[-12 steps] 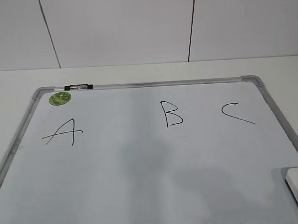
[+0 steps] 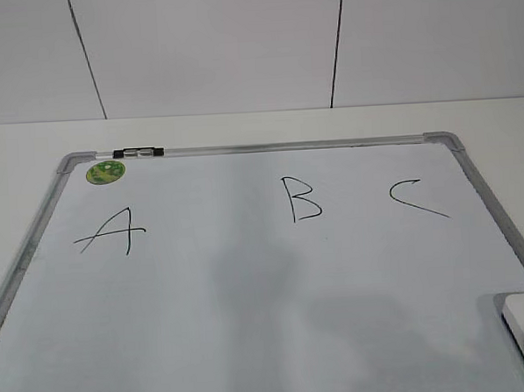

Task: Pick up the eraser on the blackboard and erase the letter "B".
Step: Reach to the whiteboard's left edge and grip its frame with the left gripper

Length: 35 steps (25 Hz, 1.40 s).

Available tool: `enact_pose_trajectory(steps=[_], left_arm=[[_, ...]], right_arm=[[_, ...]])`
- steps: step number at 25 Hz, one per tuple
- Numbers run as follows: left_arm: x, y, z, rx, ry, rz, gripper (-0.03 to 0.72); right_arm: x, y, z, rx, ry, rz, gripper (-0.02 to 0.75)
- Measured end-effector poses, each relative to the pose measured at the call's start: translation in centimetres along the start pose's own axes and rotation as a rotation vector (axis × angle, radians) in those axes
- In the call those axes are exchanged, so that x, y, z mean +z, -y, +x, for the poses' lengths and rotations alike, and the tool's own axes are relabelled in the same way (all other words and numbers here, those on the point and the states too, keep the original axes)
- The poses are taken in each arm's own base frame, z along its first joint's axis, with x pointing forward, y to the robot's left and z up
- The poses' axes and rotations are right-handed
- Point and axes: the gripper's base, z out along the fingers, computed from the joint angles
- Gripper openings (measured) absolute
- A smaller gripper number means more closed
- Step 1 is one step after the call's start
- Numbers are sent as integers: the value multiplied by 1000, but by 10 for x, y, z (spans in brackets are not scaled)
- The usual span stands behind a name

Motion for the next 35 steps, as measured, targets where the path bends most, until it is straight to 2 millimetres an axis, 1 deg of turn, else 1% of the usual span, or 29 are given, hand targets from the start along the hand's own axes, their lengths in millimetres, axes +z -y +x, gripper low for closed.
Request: enact_pose_trajectory(steps=[7,11,16,21,25,28,30,35], left_arm=[[0,0,0,0,0,0,237],[0,0,0,0,0,0,237],[0,0,0,0,0,0,237],[0,0,0,0,0,0,237],[0,0,0,0,0,0,237],[1,0,-1,0,-7,0,237],[3,0,-2,-1,-45,1,237],[18,-1,-23,-13,-231,3,237]], right_arm=[[-2,0,-1,11,-18,-2,584],[3,1,-10,26,-117,-8,584],[8,2,-26,116,-236,-6,584],[23,0,-44,168,-344,-48,584],[38,-7,-51,224,-440,-125,584],[51,-8,-55,241,-512,-139,584],[58,-8,-57,249,-549,-140,584],[67,-7,-58,254,-598,-138,584]])
